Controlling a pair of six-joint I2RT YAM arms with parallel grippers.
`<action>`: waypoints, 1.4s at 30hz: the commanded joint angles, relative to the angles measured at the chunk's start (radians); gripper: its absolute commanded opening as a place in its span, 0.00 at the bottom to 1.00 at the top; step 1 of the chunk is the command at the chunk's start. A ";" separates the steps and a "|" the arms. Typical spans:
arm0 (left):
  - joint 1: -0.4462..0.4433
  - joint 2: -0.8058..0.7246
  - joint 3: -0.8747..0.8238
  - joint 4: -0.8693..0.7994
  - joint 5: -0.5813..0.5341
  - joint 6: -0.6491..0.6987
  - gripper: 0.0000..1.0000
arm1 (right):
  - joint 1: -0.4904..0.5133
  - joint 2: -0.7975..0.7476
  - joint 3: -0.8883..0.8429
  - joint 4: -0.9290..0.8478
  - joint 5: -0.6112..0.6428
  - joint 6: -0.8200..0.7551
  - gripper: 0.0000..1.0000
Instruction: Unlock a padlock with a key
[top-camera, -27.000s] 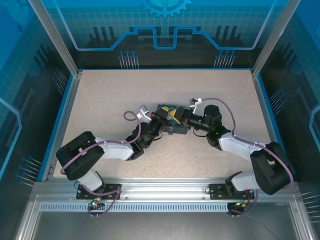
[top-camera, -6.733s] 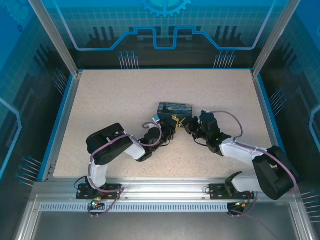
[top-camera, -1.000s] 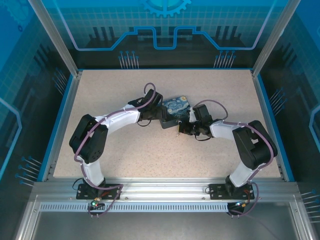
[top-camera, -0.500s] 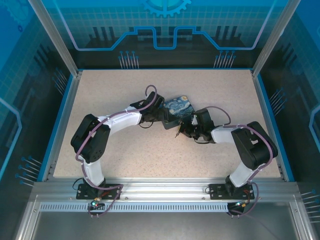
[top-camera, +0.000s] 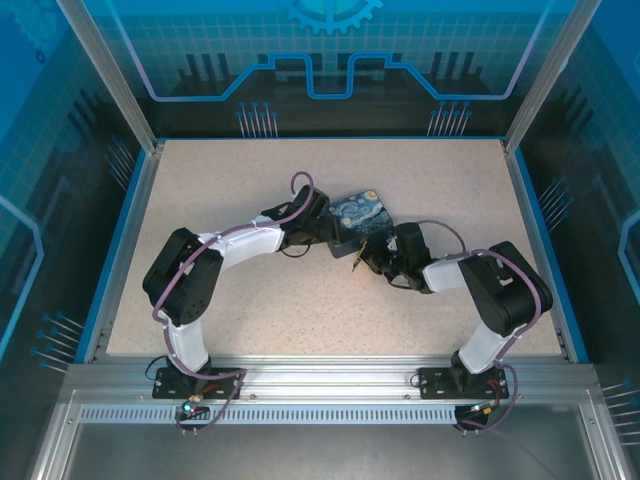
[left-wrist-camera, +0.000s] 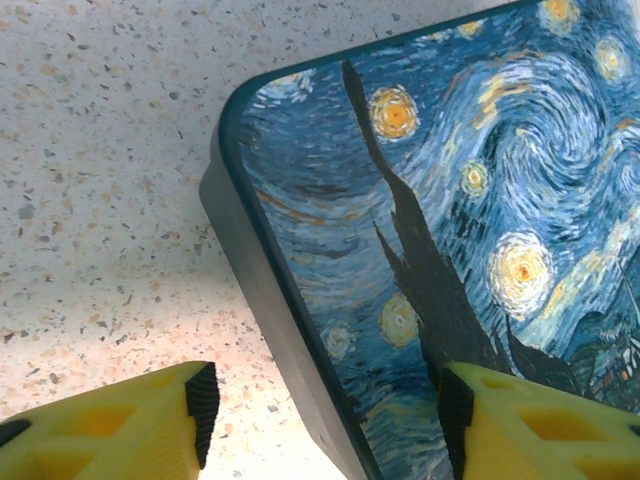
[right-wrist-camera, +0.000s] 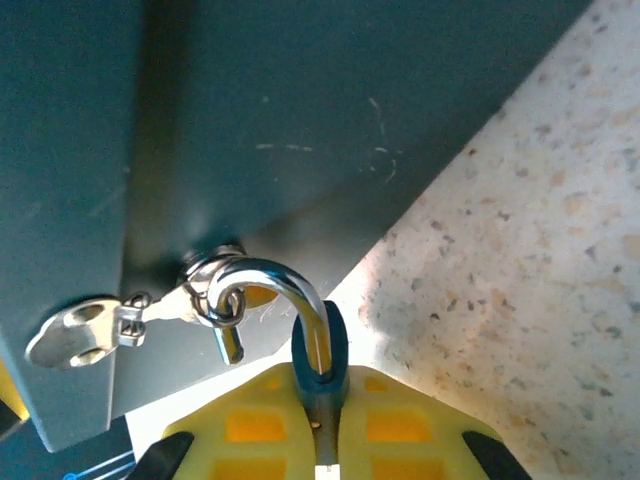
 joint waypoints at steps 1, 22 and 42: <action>-0.002 0.072 -0.050 -0.121 -0.002 0.004 0.57 | -0.037 0.018 -0.003 0.043 0.059 0.046 0.00; -0.002 0.118 -0.015 -0.155 0.024 0.014 0.47 | -0.307 0.097 0.270 -0.357 -0.249 -0.333 0.00; -0.001 0.165 0.128 -0.212 0.027 0.052 0.66 | -0.305 0.097 0.162 -0.424 -0.278 -0.458 0.00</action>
